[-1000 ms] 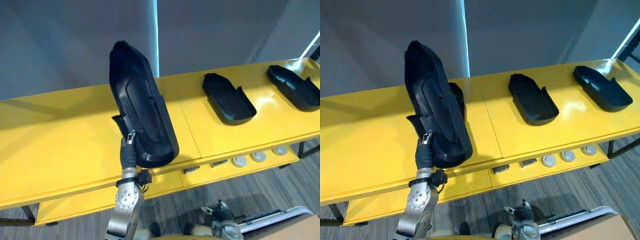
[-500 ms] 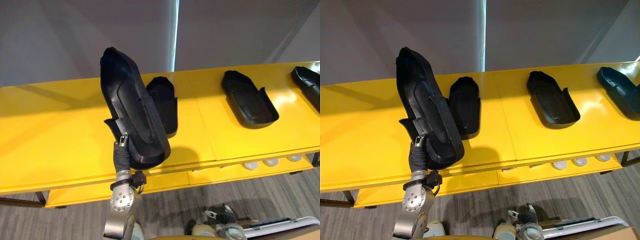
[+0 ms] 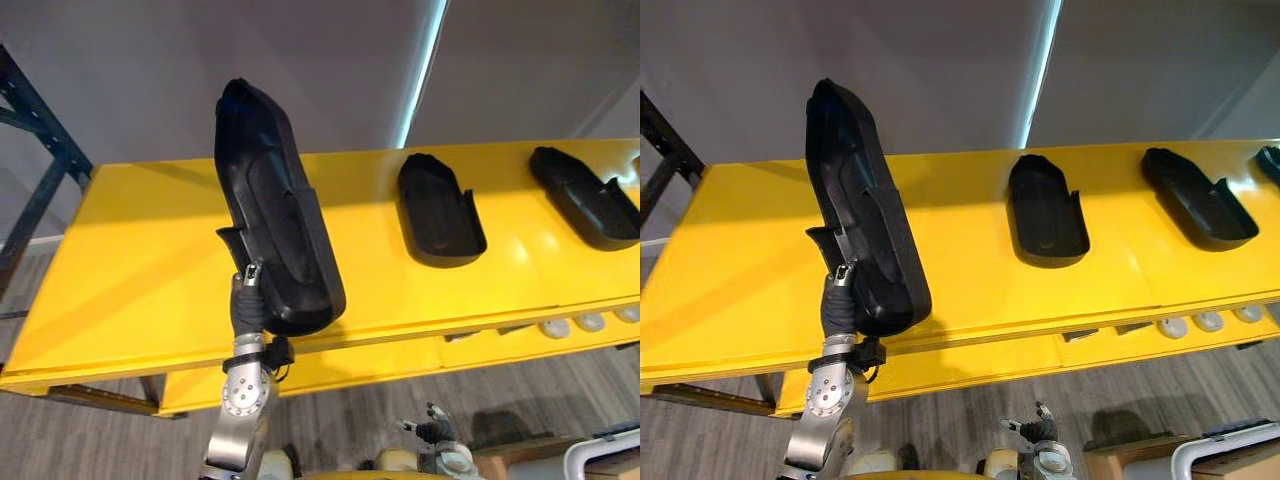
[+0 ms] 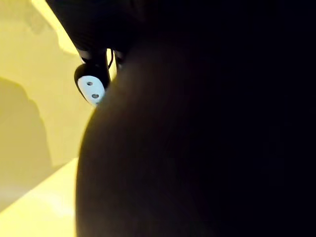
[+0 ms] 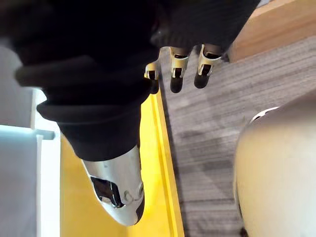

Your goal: Walk over and take plastic housings, then place them on the shelf

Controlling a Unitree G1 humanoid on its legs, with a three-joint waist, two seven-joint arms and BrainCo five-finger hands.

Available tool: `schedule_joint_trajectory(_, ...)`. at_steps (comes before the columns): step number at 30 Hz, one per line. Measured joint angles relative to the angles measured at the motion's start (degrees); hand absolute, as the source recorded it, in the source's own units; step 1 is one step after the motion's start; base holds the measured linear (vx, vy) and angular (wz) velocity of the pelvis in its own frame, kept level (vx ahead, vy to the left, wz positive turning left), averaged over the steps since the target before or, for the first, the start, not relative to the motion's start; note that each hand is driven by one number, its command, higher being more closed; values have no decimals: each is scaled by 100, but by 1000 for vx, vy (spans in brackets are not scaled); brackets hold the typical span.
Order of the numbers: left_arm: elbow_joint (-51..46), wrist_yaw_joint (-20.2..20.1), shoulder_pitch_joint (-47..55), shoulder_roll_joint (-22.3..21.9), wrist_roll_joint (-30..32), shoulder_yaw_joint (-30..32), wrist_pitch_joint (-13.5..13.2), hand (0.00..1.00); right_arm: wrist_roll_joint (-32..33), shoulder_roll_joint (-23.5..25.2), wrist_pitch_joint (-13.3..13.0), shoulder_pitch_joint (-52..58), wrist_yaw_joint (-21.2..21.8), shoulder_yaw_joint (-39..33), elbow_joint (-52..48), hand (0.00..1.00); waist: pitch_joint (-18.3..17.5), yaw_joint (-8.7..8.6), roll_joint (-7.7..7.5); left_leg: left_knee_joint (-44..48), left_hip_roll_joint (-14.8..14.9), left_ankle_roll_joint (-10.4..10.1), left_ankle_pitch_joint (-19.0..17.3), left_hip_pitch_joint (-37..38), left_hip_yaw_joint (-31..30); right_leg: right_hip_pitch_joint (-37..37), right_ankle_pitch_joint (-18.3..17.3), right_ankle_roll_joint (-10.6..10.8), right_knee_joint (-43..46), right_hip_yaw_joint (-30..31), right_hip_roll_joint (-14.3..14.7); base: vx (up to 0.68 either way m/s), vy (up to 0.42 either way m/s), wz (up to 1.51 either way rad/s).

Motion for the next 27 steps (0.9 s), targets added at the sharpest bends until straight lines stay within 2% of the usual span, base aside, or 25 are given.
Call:
schedule_joint_trajectory(1, -13, -2, 13, -31, 50, -4, 2, 100, 17, -11, 1, 19, 1, -6, -14, 0, -7, -5, 17, -160, -37, 12, 119, 86, -18, 88, 85, 39, -169, -24, 4, -51, 57, 12)
schedule_joint_trajectory(5, -120, 2, 28, -28, 73, 17, 1, 100, 29, 121, 8, 187, -4, -13, -216, 0, -75, 82, -90, -843, -24, -42, 558, 351, -39, 293, 442, -47, -693, -113, 120, -72, -10, 5)
schedule_joint_trajectory(8, -123, -10, 163, -25, 273, 171, 14, 100, 30, 212, 7, 210, -3, -11, -241, 0, -106, 100, -123, -1103, 46, -109, 691, 471, 49, 381, 634, -89, -960, -51, 233, -81, -44, -17)
schedule_joint_trajectory(13, 32, -6, 193, 21, 890, 601, 279, 100, 21, 217, 10, 498, 2, -15, -443, 0, -261, 117, -106, -1660, 67, -138, 941, 807, 199, 616, 916, -80, -1426, 59, 350, -31, -7, -15)
schedule_joint_trajectory(17, 835, 72, -152, 249, 1427, 1089, 610, 100, -38, 194, 11, 619, 115, -22, -444, 0, -472, 67, -22, -2186, 35, -143, 1194, 1090, 212, 790, 1067, -57, -1735, 68, 413, -2, 3, -1)
schedule_joint_trajectory(22, 1639, 181, -546, 500, 1721, 1665, 983, 100, -96, 157, 13, 642, 243, -15, -434, 0, -473, 47, 18, -2217, 44, -152, 1218, 1088, 203, 876, 1236, -70, -2025, 81, 459, -38, -7, -1)
schedule_joint_trajectory(27, 2068, 286, -839, 738, 1885, 2025, 1155, 100, -157, 115, 37, 625, 342, -17, -426, 0, -469, 47, 45, -2221, 47, -164, 1233, 978, 182, 866, 1366, -89, -2260, 99, 502, -8, -1, -1)
